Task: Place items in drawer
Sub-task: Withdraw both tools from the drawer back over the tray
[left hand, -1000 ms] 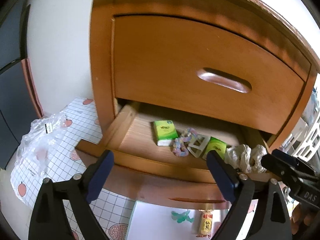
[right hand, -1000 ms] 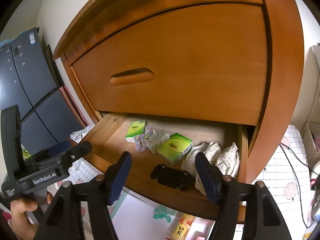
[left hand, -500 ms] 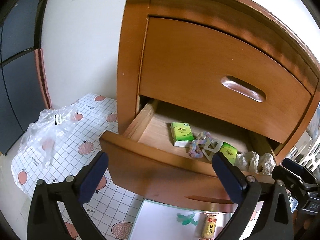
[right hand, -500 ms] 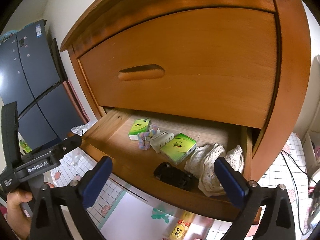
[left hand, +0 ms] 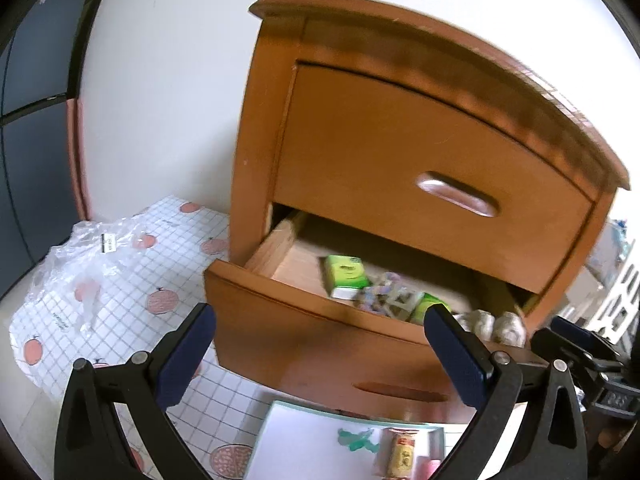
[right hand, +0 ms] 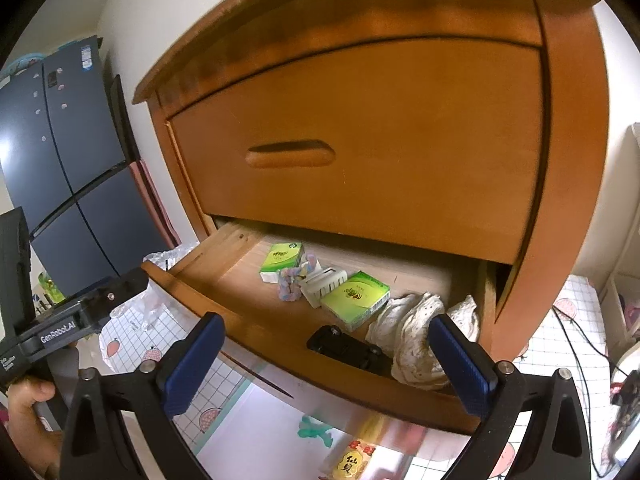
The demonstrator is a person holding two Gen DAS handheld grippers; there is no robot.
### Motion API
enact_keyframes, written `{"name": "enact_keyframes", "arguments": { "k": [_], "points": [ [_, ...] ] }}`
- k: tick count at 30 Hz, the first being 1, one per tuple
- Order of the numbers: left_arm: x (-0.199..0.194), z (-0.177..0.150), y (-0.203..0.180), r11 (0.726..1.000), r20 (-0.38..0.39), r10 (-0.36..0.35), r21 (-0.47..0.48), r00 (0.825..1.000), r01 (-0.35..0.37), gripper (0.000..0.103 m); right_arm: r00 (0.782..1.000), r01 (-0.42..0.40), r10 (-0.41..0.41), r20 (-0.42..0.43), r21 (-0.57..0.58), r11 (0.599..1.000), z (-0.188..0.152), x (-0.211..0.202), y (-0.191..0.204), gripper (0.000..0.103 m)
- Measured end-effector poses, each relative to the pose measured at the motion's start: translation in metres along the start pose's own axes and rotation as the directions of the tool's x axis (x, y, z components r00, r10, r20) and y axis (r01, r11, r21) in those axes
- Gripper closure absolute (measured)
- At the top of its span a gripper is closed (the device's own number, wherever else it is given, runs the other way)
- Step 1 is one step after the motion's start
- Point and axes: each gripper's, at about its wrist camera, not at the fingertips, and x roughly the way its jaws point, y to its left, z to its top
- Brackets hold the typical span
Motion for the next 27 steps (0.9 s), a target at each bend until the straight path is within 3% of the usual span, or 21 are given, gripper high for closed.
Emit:
{"name": "enact_keyframes", "arguments": {
  "k": [6, 13, 19, 27],
  "points": [
    [-0.010, -0.023, -0.002, 0.997, -0.004, -0.076, 0.004, 0.997, 0.076, 0.000, 1.000, -0.015, 0.015, 0.014, 0.018, 1.000, -0.013, -0.024, -0.011, 0.000],
    [-0.006, -0.052, 0.002, 0.990, -0.077, -0.138, -0.025, 0.987, 0.136, 0.000, 1.000, -0.022, 0.022, -0.004, 0.025, 0.999, -0.036, -0.042, -0.023, 0.000],
    [0.001, -0.074, 0.004, 0.988, -0.136, -0.151, -0.030, 0.979, 0.148, 0.000, 0.998, -0.058, 0.058, 0.003, 0.065, 0.996, -0.051, -0.058, -0.034, 0.000],
    [0.013, -0.100, 0.006, 0.990, -0.173, -0.142, -0.010, 0.975, 0.143, 0.000, 0.999, -0.045, 0.043, 0.015, 0.162, 0.986, -0.066, -0.070, -0.063, 0.000]
  ]
}}
